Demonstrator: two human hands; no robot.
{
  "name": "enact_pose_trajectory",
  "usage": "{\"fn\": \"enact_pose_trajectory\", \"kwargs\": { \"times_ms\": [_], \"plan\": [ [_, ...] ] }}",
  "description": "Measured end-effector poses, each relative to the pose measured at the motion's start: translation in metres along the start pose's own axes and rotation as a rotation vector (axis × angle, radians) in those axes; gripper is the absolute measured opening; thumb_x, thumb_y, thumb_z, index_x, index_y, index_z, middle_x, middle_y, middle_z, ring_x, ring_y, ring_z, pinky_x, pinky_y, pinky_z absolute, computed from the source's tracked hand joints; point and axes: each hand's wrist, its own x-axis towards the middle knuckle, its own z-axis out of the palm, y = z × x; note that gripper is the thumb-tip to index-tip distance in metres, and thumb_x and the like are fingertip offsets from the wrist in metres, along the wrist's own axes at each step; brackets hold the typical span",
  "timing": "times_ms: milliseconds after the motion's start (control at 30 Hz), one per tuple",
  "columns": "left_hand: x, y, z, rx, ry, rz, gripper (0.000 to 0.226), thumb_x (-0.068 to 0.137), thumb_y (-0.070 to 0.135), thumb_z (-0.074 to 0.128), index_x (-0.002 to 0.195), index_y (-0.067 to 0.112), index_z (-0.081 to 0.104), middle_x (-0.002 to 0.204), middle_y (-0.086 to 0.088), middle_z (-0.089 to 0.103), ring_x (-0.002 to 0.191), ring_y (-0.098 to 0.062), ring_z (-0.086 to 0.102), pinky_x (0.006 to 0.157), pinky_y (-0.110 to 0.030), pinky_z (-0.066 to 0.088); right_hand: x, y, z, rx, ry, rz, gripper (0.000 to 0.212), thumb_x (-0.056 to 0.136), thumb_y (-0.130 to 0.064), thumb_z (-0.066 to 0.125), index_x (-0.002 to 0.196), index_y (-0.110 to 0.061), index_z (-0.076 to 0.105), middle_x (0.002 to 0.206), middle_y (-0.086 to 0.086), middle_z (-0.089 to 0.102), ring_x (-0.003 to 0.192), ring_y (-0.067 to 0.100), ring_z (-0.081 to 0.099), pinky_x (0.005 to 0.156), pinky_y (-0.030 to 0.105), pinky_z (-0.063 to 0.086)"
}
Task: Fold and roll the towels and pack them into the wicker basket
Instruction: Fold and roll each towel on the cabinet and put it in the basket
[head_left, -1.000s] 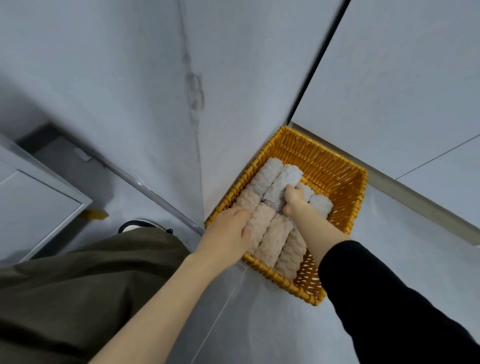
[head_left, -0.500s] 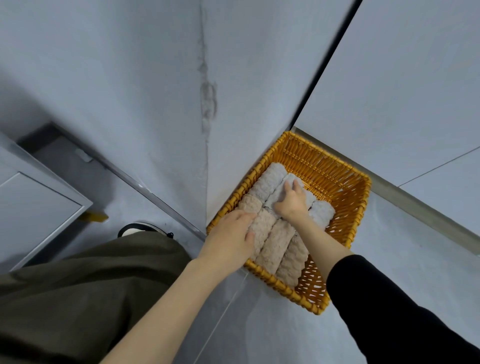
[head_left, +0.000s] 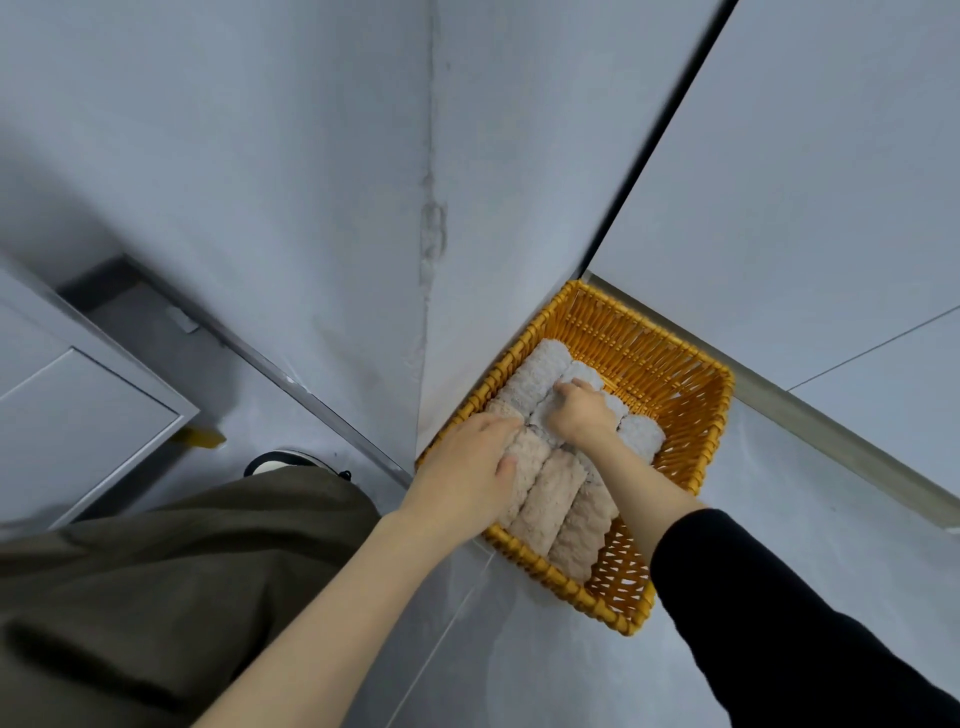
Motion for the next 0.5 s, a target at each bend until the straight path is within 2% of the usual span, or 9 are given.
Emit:
{"fn": "enact_pose_trajectory", "kwargs": {
  "times_ms": [33, 100, 167, 233, 300, 433, 500],
  "plan": [
    [-0.001, 0.002, -0.003, -0.004, 0.005, 0.003, 0.046, 0.1, 0.021, 0.04, 0.145, 0.022, 0.037, 0.149, 0.004, 0.036, 0.135, -0.011, 0.034, 0.111, -0.025, 0.027, -0.005, -0.001, -0.004, 0.041, 0.037, -0.014, 0.044, 0.091, -0.02, 0.043, 0.135, -0.021, 0.049, 0.138, 0.011, 0.048, 0.126, 0.034, 0.043, 0.094, 0.047, 0.048],
    [-0.003, 0.006, -0.008, -0.015, 0.011, 0.005, 0.045, 0.1, 0.021, 0.039, 0.144, 0.024, 0.038, 0.148, 0.005, 0.037, 0.133, -0.01, 0.036, 0.109, -0.023, 0.028, -0.016, -0.004, -0.011, 0.162, 0.084, -0.052, 0.044, 0.09, -0.019, 0.042, 0.133, -0.021, 0.052, 0.126, 0.012, 0.06, 0.111, 0.029, 0.054, 0.088, 0.047, 0.052],
    [-0.008, 0.01, -0.015, -0.03, 0.016, -0.001, 0.044, 0.1, 0.022, 0.038, 0.144, 0.025, 0.038, 0.147, 0.005, 0.04, 0.131, -0.011, 0.039, 0.107, -0.022, 0.03, -0.032, -0.008, -0.022, 0.273, 0.127, -0.103, 0.043, 0.091, -0.017, 0.046, 0.133, -0.018, 0.053, 0.13, 0.008, 0.058, 0.101, 0.025, 0.06, 0.084, 0.042, 0.054],
    [-0.014, 0.013, -0.021, -0.057, 0.029, -0.015, 0.044, 0.101, 0.023, 0.038, 0.144, 0.026, 0.039, 0.145, 0.003, 0.042, 0.129, -0.012, 0.041, 0.105, -0.022, 0.032, -0.051, -0.013, -0.034, 0.347, 0.169, -0.161, 0.039, 0.093, -0.015, 0.049, 0.131, -0.016, 0.054, 0.132, 0.003, 0.057, 0.107, 0.021, 0.06, 0.087, 0.038, 0.053],
    [-0.021, 0.017, -0.028, -0.075, 0.052, -0.019, 0.044, 0.101, 0.025, 0.039, 0.144, 0.027, 0.038, 0.144, 0.004, 0.044, 0.129, -0.011, 0.042, 0.102, -0.021, 0.032, -0.075, -0.017, -0.046, 0.411, 0.185, -0.22, 0.035, 0.094, -0.014, 0.05, 0.129, -0.016, 0.056, 0.124, 0.001, 0.06, 0.107, 0.018, 0.059, 0.085, 0.033, 0.052],
    [-0.038, 0.03, -0.045, -0.121, 0.107, -0.016, 0.04, 0.1, 0.026, 0.041, 0.14, 0.027, 0.042, 0.137, 0.006, 0.051, 0.121, -0.008, 0.049, 0.094, -0.018, 0.036, -0.129, -0.025, -0.072, 0.496, 0.174, -0.352, 0.027, 0.095, -0.014, 0.051, 0.12, -0.021, 0.059, 0.108, -0.008, 0.063, 0.095, 0.009, 0.062, 0.071, 0.014, 0.048],
    [-0.048, 0.037, -0.055, -0.136, 0.144, -0.012, 0.039, 0.1, 0.026, 0.042, 0.139, 0.027, 0.044, 0.135, 0.008, 0.053, 0.121, -0.007, 0.049, 0.092, -0.016, 0.034, -0.161, -0.031, -0.087, 0.516, 0.161, -0.42, 0.027, 0.095, -0.015, 0.052, 0.119, -0.023, 0.06, 0.106, -0.011, 0.064, 0.092, 0.004, 0.062, 0.071, 0.014, 0.049]
  ]
}}
